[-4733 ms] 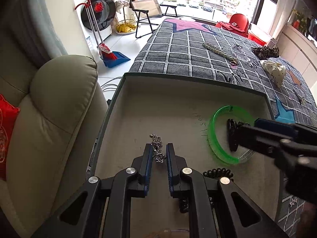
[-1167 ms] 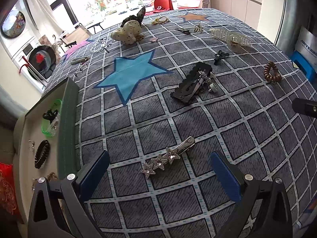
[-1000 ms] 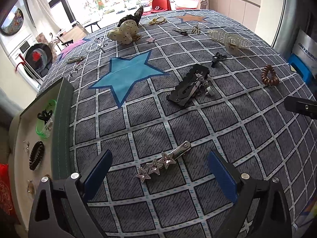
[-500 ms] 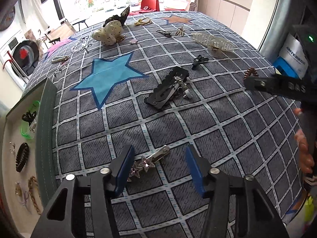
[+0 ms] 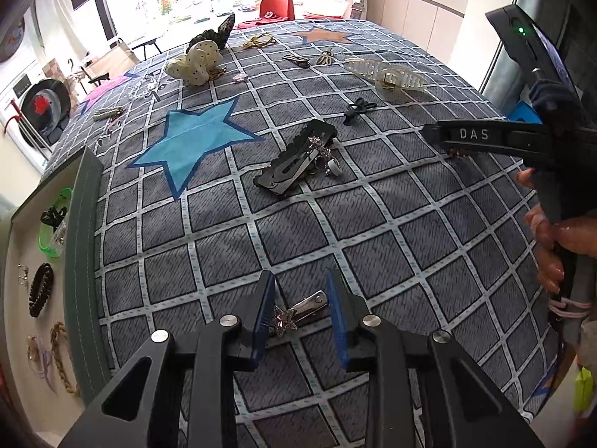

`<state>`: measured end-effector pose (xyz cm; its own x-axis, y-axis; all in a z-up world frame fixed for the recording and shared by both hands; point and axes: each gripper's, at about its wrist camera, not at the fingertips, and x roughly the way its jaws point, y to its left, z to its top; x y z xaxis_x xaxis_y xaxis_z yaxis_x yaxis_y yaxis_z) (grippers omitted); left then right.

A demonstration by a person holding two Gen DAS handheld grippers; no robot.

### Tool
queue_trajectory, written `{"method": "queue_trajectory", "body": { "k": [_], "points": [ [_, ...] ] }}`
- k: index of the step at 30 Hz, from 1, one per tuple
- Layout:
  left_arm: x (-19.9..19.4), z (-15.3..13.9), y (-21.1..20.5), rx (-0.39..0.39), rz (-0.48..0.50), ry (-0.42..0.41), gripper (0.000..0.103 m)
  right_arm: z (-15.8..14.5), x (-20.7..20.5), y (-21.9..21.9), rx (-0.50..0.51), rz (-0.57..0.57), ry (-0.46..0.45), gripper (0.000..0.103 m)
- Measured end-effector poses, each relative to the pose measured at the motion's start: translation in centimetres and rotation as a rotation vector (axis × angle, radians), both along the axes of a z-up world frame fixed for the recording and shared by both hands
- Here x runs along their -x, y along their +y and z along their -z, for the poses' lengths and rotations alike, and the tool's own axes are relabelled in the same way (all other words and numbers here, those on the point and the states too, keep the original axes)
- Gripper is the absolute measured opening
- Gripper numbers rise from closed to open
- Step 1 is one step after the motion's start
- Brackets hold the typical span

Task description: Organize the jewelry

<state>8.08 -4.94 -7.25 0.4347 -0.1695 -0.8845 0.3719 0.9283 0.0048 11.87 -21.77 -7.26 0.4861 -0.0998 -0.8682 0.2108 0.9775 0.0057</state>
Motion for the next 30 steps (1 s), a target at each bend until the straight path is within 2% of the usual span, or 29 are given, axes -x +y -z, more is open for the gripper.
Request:
{"method": "queue_trajectory", "body": {
  "k": [2,3,5,6,8,9,10,20,24,26,27,28,29,30],
  "points": [
    [0.2,0.0,0.1,0.004,-0.003,-0.002,0.031,-0.2,0.2,-0.3,-0.008,0.005,-0.005,0.045],
    [0.3,0.0,0.3,0.008,-0.010,-0.002,0.031,-0.2,0.3,-0.5,-0.012,0.010,-0.006,0.042],
    [0.5,0.0,0.6,0.017,-0.024,-0.002,0.031,-0.3,0.6,-0.7,-0.019,0.017,-0.010,0.027],
    [0.6,-0.1,0.8,0.024,-0.032,-0.002,0.031,-0.4,0.8,-1.0,-0.031,0.021,-0.013,0.024],
    [0.8,-0.3,1.3,0.036,-0.044,-0.005,0.031,-0.4,1.1,-1.2,-0.052,0.024,-0.012,0.024],
    [0.9,-0.4,1.5,0.041,-0.048,-0.007,0.024,-0.5,1.3,-1.3,-0.059,0.026,-0.012,0.024],
    [1.0,-0.6,1.7,0.050,-0.048,-0.007,0.007,-0.6,1.7,-1.4,-0.069,0.028,-0.013,0.024],
    [2.1,-1.4,3.3,0.085,-0.093,-0.011,0.007,-1.7,5.3,-0.5,-0.141,-0.020,-0.033,0.024],
    [2.7,-2.2,4.3,0.098,-0.147,-0.025,0.007,-1.8,6.5,0.1,-0.167,-0.040,-0.029,0.024],
    [2.8,-2.2,4.8,0.109,-0.176,-0.007,0.019,-1.8,7.0,0.5,-0.174,-0.051,-0.027,0.024],
    [2.8,-2.2,5.0,0.113,-0.186,-0.004,0.055,-1.8,7.2,0.7,-0.179,-0.055,-0.026,0.024],
    [3.0,-2.3,5.2,0.111,-0.205,-0.015,0.096,-1.8,7.5,0.8,-0.185,-0.059,-0.025,0.024],
    [3.4,-2.6,5.4,0.103,-0.228,-0.043,0.103,-1.8,7.7,1.0,-0.190,-0.062,-0.024,0.024],
    [3.7,-2.8,5.5,0.102,-0.237,-0.068,0.103,-1.8,7.8,1.0,-0.193,-0.064,-0.025,0.024]
  ]
}}
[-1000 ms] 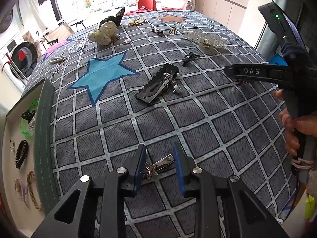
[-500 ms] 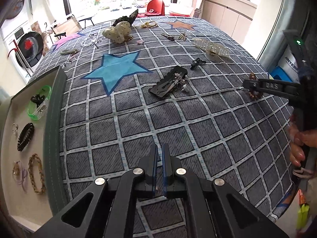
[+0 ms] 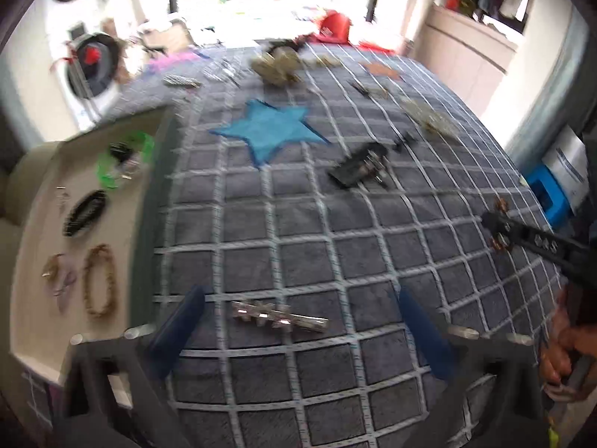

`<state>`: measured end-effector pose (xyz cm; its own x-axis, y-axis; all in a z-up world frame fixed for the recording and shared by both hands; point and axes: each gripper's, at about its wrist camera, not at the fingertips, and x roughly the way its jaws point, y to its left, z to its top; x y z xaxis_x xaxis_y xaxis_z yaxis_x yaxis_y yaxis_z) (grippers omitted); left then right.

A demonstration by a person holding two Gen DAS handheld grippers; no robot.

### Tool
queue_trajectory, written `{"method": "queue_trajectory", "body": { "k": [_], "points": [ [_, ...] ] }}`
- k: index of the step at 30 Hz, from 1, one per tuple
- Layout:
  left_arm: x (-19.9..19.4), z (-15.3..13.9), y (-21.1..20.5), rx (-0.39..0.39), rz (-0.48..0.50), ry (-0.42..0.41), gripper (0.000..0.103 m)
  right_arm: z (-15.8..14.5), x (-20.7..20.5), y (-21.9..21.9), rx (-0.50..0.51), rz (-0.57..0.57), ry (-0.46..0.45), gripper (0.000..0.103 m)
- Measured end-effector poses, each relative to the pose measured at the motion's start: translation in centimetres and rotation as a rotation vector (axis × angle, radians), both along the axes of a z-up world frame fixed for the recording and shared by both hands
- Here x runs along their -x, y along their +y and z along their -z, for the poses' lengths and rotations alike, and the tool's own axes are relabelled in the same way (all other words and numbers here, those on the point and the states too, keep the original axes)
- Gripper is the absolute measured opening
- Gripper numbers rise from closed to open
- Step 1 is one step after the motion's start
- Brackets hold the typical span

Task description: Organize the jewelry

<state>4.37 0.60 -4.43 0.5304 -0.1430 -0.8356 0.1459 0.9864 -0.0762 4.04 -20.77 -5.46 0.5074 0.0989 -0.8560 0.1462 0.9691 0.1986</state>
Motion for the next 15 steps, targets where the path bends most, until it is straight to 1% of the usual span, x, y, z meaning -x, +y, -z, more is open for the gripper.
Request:
{"method": "queue_trajectory", "body": {
  "k": [3,6,10,15],
  "points": [
    [0.2,0.1,0.0,-0.003,-0.003,0.017,0.103,-0.1,0.4,0.2,-0.007,-0.005,-0.003,0.024],
    [0.6,0.4,-0.2,-0.023,-0.018,0.022,0.103,-0.3,1.0,0.2,-0.015,-0.008,-0.005,0.024],
    [1.1,1.1,-0.8,-0.033,-0.013,0.035,0.103,-0.5,1.8,0.2,-0.020,-0.011,-0.008,0.024],
    [0.8,2.0,-1.1,-0.062,-0.012,0.052,0.103,-0.3,2.9,0.2,-0.024,-0.016,-0.002,0.024]
  ]
}}
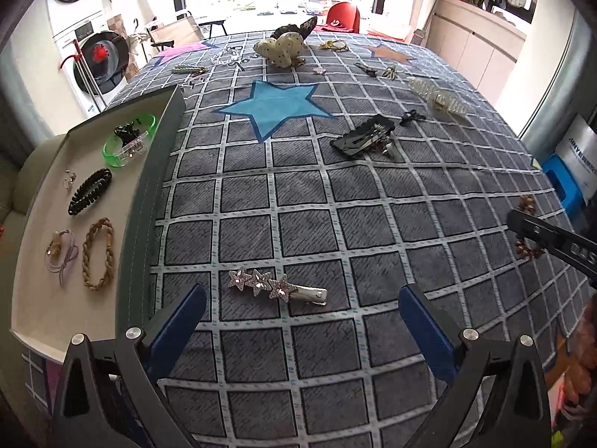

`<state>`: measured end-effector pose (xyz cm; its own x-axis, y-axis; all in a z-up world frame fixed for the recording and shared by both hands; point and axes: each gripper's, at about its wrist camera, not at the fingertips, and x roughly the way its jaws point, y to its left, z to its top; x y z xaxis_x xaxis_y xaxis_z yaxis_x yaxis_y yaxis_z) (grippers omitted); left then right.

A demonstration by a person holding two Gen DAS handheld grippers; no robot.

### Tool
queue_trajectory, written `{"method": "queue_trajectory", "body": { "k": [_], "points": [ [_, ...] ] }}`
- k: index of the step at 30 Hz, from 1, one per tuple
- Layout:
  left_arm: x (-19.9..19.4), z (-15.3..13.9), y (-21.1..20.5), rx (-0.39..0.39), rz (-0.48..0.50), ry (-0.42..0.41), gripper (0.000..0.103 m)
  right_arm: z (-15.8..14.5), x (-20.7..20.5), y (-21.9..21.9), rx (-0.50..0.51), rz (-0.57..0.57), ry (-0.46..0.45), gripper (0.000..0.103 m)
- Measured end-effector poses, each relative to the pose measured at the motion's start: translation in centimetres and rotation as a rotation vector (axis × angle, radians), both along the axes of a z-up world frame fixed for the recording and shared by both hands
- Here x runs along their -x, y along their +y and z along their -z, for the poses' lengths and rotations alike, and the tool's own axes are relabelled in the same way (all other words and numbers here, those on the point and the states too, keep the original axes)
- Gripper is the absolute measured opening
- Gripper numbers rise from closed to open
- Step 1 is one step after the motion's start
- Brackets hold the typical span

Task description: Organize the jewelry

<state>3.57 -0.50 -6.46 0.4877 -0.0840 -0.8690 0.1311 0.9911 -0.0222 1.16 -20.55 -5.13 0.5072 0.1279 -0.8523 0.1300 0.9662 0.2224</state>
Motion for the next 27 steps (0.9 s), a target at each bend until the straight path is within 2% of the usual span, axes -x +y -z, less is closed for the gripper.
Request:
{"method": "queue_trajectory", "body": {
  "k": [6,10,12,14,16,17,18,27],
  "points": [
    [-0.8,1.0,0.2,-0.023,0.006,0.010,0.103,0.0,0.8,-0.1,-0.002,0.001,0.006,0.024],
    [-1.0,2.0,0.9,-0.009,0.006,0.041,0.103,0.0,1.0,-0.2,-0.002,0.003,0.008,0.024],
    [-0.8,2.1,1.0,-0.013,0.009,0.025,0.103,0.0,1.0,-0.1,-0.001,0.001,0.010,0.024],
    [-0.7,1.9,0.9,-0.013,0.017,0.011,0.096,0.1,1.0,0.1,-0.001,-0.002,0.012,0.024],
    [-0.6,1.6,0.7,-0.006,0.036,0.001,0.079,0.1,1.0,0.2,0.000,-0.005,0.013,0.024],
    [-0.6,1.5,0.6,-0.003,0.042,-0.002,0.075,0.0,1.1,0.3,-0.001,-0.006,0.013,0.024],
    [-0.6,1.4,0.6,-0.001,0.045,-0.006,0.065,0.0,1.1,0.4,0.000,-0.007,0.013,0.024],
    [0.1,1.0,0.1,0.023,0.070,-0.007,0.063,-0.1,1.7,0.6,0.004,-0.013,0.015,0.024]
  ]
}}
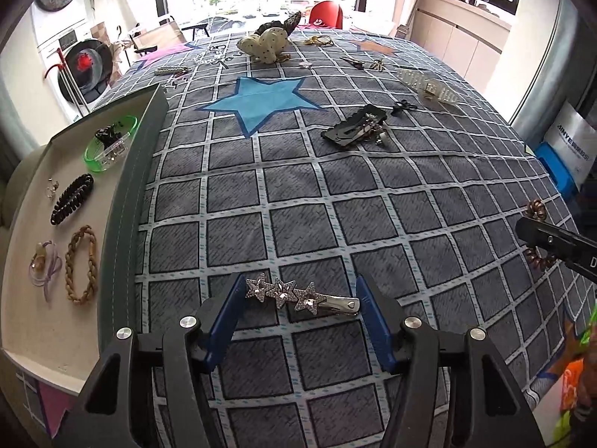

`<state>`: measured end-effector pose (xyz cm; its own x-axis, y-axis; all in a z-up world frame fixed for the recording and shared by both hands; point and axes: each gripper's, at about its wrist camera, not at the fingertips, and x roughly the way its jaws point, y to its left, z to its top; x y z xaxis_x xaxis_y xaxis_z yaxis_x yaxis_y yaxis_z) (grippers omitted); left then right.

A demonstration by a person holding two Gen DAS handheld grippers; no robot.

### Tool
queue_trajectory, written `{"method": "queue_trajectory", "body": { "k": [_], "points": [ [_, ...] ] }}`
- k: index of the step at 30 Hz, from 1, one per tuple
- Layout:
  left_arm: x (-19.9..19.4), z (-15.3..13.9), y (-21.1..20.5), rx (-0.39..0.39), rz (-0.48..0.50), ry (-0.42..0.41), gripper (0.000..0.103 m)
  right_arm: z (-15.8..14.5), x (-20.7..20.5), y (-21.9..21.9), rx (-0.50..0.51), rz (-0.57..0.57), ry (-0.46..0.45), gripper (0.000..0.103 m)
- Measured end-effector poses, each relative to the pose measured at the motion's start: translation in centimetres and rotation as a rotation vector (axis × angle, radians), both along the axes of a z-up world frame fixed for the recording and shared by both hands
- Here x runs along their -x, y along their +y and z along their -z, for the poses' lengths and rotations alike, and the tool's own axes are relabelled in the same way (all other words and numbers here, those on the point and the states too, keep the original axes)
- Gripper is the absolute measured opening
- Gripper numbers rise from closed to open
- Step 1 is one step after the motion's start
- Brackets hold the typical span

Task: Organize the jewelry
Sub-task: 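Carry the barrette and coiled hair tie into the tray and open both tools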

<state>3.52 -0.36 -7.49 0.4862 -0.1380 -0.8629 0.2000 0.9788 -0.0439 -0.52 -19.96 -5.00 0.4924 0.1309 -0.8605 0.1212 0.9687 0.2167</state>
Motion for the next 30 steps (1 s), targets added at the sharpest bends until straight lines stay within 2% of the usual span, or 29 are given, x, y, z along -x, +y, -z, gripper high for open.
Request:
{"method": "queue_trajectory", "body": {
  "k": [18,30],
  "points": [
    [2.4,-3.4,1.3,0.031,0.002,-0.061,0.063,-0.9,1.0,2.7,-0.002,-0.052,0.008,0.024],
    [3.8,-5.2,6.9,0.071,-0.073,-0.114,0.063,-3.0,0.3,8.1,-0.008,-0.160,-0.020,0.024]
  ]
}}
